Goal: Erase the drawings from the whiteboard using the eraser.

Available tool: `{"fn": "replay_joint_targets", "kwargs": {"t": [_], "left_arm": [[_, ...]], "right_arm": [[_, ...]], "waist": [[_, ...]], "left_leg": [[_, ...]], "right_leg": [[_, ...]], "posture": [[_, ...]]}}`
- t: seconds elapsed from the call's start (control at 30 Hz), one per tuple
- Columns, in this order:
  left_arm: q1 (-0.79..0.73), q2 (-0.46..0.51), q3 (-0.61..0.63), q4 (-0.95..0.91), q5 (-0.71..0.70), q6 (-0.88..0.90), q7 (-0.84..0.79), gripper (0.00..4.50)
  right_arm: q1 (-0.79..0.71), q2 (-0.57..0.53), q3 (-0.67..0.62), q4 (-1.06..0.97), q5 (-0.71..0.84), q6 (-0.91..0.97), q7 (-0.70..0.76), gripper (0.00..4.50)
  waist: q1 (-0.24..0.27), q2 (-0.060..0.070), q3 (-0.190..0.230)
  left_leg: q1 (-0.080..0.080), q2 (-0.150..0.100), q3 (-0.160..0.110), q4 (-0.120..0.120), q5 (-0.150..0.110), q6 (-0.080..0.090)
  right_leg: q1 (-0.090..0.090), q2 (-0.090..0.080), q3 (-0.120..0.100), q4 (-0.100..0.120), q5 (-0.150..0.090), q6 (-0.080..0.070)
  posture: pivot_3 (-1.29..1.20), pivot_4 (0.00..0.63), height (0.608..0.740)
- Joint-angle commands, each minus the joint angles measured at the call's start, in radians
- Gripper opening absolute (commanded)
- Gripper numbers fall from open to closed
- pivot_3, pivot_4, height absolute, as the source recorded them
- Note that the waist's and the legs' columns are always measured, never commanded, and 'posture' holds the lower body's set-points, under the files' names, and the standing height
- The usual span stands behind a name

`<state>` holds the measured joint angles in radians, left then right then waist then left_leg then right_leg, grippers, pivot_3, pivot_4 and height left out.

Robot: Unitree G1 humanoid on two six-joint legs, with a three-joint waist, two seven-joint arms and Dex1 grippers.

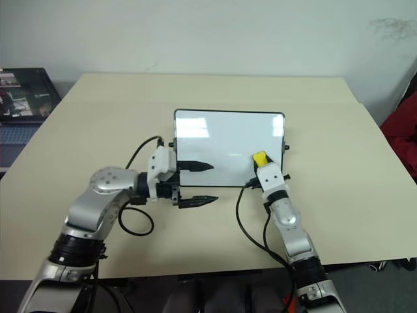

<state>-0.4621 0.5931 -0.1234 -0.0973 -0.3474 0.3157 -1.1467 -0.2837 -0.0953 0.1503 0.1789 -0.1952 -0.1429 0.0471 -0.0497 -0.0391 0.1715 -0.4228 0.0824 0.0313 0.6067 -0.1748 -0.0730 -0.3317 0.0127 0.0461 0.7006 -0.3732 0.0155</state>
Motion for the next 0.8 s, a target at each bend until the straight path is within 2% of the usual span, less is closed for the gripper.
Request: {"fn": "replay_joint_targets", "kwargs": {"t": [0.03,0.2,0.3,0.43,0.57,0.8], "left_arm": [[-0.015,-0.004,-0.003,-0.012,0.000,-0.019,0.001,4.50],[-0.013,-0.004,0.001,-0.005,0.003,-0.023,0.002,4.50],[-0.012,-0.004,0.002,-0.002,0.004,-0.024,0.003,4.50],[-0.008,-0.005,0.002,-0.003,0.005,-0.027,0.003,4.50],[-0.009,-0.008,-0.002,0.003,0.007,-0.031,0.001,4.50],[-0.005,-0.008,0.001,0.019,0.010,-0.045,-0.007,4.50]], "right_arm": [[0.026,0.013,0.025,-0.032,0.002,0.046,0.027,1.19],[-0.022,0.013,0.029,-0.277,0.006,0.136,0.069,1.19],[-0.093,-0.005,-0.006,-0.330,0.014,0.202,0.084,1.19],[-0.201,-0.054,-0.051,-0.256,0.015,0.225,0.086,1.19],[-0.265,-0.098,-0.077,-0.096,0.006,0.181,0.062,1.19],[-0.256,-0.096,-0.043,0.012,0.011,0.148,0.069,1.19]], "waist": [[-0.001,0.000,0.000],[0.000,0.003,0.002],[0.003,0.003,0.002],[0.016,0.003,0.002],[0.022,0.003,0.002],[0.017,0.003,0.002]], "left_leg": [[0.000,0.000,0.000,0.000,0.000,0.000],[-0.004,0.000,0.000,-0.001,0.000,0.000],[-0.009,0.000,0.000,0.000,0.000,0.000],[-0.010,0.000,0.001,0.000,0.000,0.000],[-0.010,0.000,0.001,-0.001,0.000,0.000],[-0.010,0.000,0.002,0.000,0.000,0.000]], "right_leg": [[0.000,0.000,0.000,0.000,0.000,0.000],[-0.005,0.000,0.001,0.000,0.001,-0.001],[-0.009,0.000,0.000,0.000,0.001,-0.001],[-0.008,0.000,0.000,-0.002,0.001,-0.001],[-0.008,0.000,0.000,-0.003,0.001,-0.001],[-0.008,0.000,0.000,-0.003,0.001,-0.001]], "posture": [[0.00,0.150,0.740],[0.00,0.150,0.740],[0.00,0.150,0.740],[0.00,0.150,0.740],[0.00,0.150,0.740],[0.00,0.150,0.740]]}}
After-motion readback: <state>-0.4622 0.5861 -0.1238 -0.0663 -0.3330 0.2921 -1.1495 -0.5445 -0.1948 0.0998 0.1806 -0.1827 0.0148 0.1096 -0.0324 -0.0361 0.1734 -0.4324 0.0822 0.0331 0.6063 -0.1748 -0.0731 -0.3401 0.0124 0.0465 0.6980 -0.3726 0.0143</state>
